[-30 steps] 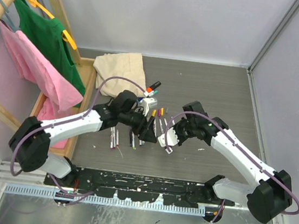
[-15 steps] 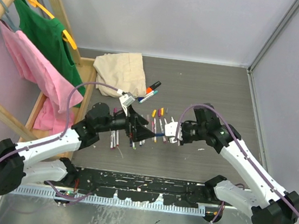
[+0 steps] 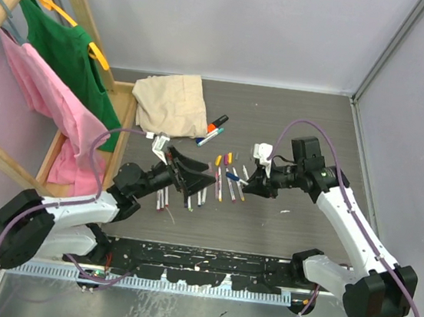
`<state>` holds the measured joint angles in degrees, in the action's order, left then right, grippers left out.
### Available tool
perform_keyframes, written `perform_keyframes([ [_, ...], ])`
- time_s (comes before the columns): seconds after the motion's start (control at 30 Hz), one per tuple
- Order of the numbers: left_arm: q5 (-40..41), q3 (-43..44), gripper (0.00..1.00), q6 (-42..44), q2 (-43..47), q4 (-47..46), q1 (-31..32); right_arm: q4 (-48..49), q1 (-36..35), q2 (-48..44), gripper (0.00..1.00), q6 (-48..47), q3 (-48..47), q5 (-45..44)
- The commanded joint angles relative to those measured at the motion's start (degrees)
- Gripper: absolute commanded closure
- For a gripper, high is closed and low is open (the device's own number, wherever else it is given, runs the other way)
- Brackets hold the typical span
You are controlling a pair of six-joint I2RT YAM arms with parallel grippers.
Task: Open the pen caps
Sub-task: Pick up the pen from the center of the board.
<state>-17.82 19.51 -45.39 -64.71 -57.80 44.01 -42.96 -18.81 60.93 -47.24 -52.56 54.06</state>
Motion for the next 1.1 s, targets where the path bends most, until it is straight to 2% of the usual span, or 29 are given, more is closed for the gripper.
perform_keyframes([
  [0.0, 3.3, 0.7, 0.02, -5.5, -4.5, -16.6, 0.1, 0.2, 1.5, 1.7, 0.99, 6.2, -3.1, 6.7],
  [0.27, 14.0, 2.5, 0.00, -1.6, -12.7, -22.7, 6.2, 1.4, 2.8, 5.1, 0.99, 12.0, -3.4, 9.4],
  [0.47, 16.6, 6.3, 0.09, -1.4, -17.5, -24.1, 7.8, 2.0, 2.9, 7.0, 0.99, 14.7, -3.4, 10.9],
  [0.57, 15.8, 8.5, 0.18, -2.8, -20.2, -24.1, 8.4, 2.2, 3.0, 7.4, 0.99, 15.3, -3.5, 11.3],
  [0.73, 14.6, 11.6, 0.50, -5.9, -23.9, -24.1, 8.5, 2.2, 2.9, 7.7, 0.99, 15.6, -3.3, 11.3],
  [0.8, 13.6, 12.6, 0.58, -7.0, -24.9, -24.1, 8.5, 2.2, 3.1, 7.9, 0.99, 15.7, -3.4, 11.0],
  [0.9, 12.8, 13.0, 0.64, -8.2, -25.8, -24.1, 8.5, 2.6, 3.0, 8.1, 0.99, 16.3, -3.3, 10.3],
  [1.07, 11.5, 13.6, 0.64, -9.6, -26.7, -24.1, 8.5, 4.2, 3.0, 8.4, 0.99, 18.4, -2.9, 9.0],
])
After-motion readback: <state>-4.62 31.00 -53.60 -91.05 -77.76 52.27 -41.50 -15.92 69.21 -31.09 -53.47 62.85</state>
